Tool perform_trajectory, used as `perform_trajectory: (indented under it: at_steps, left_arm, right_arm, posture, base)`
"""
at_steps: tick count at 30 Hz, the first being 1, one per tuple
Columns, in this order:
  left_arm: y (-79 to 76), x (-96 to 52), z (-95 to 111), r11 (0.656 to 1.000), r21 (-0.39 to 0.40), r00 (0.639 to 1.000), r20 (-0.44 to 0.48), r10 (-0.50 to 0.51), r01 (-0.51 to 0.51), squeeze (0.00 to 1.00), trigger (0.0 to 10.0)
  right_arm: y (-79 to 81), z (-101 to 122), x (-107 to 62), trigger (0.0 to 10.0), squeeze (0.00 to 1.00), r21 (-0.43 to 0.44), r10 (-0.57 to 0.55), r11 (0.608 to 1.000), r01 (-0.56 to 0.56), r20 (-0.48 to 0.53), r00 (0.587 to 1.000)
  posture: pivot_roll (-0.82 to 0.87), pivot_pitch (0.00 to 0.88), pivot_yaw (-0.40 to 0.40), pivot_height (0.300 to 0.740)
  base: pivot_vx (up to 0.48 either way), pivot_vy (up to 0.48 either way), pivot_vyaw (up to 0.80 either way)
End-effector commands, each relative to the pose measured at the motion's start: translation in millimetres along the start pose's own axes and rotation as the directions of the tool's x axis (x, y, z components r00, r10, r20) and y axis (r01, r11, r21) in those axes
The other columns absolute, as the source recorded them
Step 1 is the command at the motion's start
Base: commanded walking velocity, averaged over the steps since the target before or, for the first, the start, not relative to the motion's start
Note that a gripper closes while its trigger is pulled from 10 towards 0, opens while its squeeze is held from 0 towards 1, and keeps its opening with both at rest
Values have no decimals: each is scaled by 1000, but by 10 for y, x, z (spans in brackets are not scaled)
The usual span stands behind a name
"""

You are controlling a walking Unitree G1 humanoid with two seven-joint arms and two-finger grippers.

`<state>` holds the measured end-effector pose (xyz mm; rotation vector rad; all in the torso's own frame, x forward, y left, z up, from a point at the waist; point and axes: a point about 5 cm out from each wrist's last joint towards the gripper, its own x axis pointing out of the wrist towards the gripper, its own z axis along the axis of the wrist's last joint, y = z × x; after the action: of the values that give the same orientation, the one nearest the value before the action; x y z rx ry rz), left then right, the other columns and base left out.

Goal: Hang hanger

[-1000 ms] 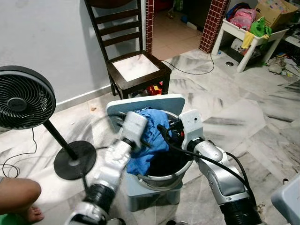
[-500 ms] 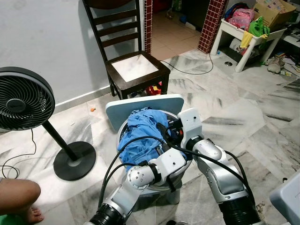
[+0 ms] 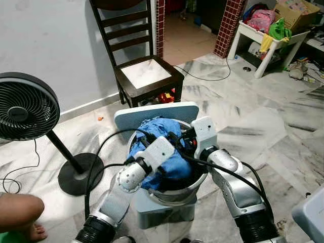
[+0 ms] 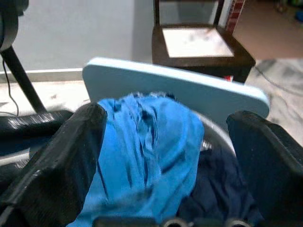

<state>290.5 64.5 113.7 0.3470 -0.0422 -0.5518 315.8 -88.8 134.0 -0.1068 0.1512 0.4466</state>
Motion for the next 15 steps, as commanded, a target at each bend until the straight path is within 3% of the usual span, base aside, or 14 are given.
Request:
perform_trajectory:
  at_steps: [1, 2, 6, 7, 11, 15]
  left_arm:
    - [107, -53, 51, 986, -137, 995, -10, 99, -100, 1000, 10000]
    - [118, -79, 41, 966, -214, 990, -31, 138, -141, 1000, 10000]
    - [108, -103, 7, 941, -284, 983, -70, 172, -185, 1000, 10000]
    - [70, -128, -60, 896, -374, 970, -138, 202, -240, 1000, 10000]
    - [-50, -147, -123, 802, -512, 948, -233, 215, -308, 1000, 10000]
    - [-200, -82, -125, 783, -555, 951, -275, 143, -279, 1000, 10000]
  right_arm:
    - [12, -37, 23, 10000, 0, 2, 2, 1000, -2, -19, 1000]
    - [14, -34, 31, 10000, 0, 3, 4, 1000, -4, -18, 1000]
    - [20, -34, 41, 10000, 0, 3, 6, 1000, -6, -16, 1000]
    - [29, -32, 53, 10000, 0, 3, 9, 1000, -9, -14, 1000]
    - [33, -17, 76, 10000, 0, 3, 10, 1000, -10, -5, 1000]
    - [28, -7, 91, 10000, 0, -1, 9, 1000, -9, 0, 1000]
  posture:
    - [64, 83, 0, 740]
    - [70, 79, 0, 740]
    - [75, 75, 1, 740]
    - [75, 70, 3, 740]
    - [75, 68, 5, 740]
    - [70, 63, 7, 740]
  base:
    - [0, 0, 0]
    - [0, 0, 0]
    - [0, 0, 0]
    - [0, 0, 0]
    - [0, 0, 0]
    - [0, 0, 0]
